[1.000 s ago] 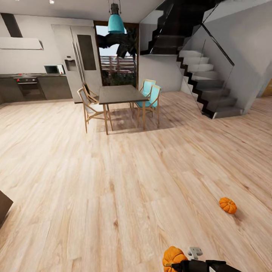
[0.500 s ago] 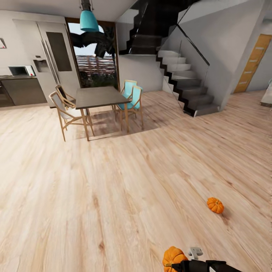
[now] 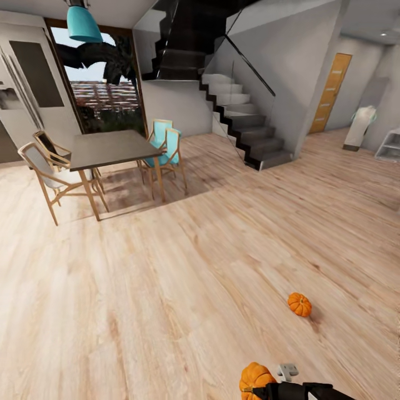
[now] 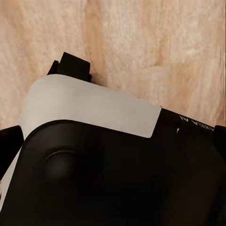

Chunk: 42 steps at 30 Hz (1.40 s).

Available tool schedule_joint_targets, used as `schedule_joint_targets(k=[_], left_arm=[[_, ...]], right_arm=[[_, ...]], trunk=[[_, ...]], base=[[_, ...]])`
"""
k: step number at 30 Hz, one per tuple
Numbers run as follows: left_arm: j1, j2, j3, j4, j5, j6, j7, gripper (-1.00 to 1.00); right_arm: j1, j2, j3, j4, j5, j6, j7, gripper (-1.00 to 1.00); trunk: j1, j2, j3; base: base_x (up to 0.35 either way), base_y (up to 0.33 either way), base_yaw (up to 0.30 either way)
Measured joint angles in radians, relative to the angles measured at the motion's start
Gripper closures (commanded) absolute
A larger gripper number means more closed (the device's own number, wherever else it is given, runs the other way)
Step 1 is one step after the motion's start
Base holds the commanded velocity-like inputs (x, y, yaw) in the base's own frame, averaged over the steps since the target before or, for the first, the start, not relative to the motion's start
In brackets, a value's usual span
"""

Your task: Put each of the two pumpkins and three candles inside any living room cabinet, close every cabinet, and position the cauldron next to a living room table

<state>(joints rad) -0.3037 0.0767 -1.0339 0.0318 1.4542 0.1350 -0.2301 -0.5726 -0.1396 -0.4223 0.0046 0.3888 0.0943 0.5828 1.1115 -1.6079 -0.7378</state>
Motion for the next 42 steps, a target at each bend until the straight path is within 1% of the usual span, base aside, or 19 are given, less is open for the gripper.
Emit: schedule_joint_targets(k=[20, 36, 42], left_arm=[[0.0, 0.0, 0.0, 0.0, 0.0, 0.0, 0.0, -1.0], [0.0, 0.0, 0.0, 0.0, 0.0, -0.001, 0.0, -1.0], [0.0, 0.0, 0.0, -0.001, 0.0, -0.003, 0.0, -1.0]], right_arm=[[0.0, 0.0, 0.001, 0.0, 0.0, 0.0, 0.0, 1.0], [0.0, 0.0, 0.001, 0.0, 0.0, -0.001, 0.0, 1.0], [0.0, 0.0, 0.001, 0.0, 0.0, -0.001, 0.0, 1.0]], trunk=[[0.0, 0.0, 0.008], [0.0, 0.0, 0.019], [0.0, 0.0, 0.024]], base=[[0.337, 0.0, -0.283], [0.337, 0.0, -0.283], [0.262, 0.0, -0.281]])
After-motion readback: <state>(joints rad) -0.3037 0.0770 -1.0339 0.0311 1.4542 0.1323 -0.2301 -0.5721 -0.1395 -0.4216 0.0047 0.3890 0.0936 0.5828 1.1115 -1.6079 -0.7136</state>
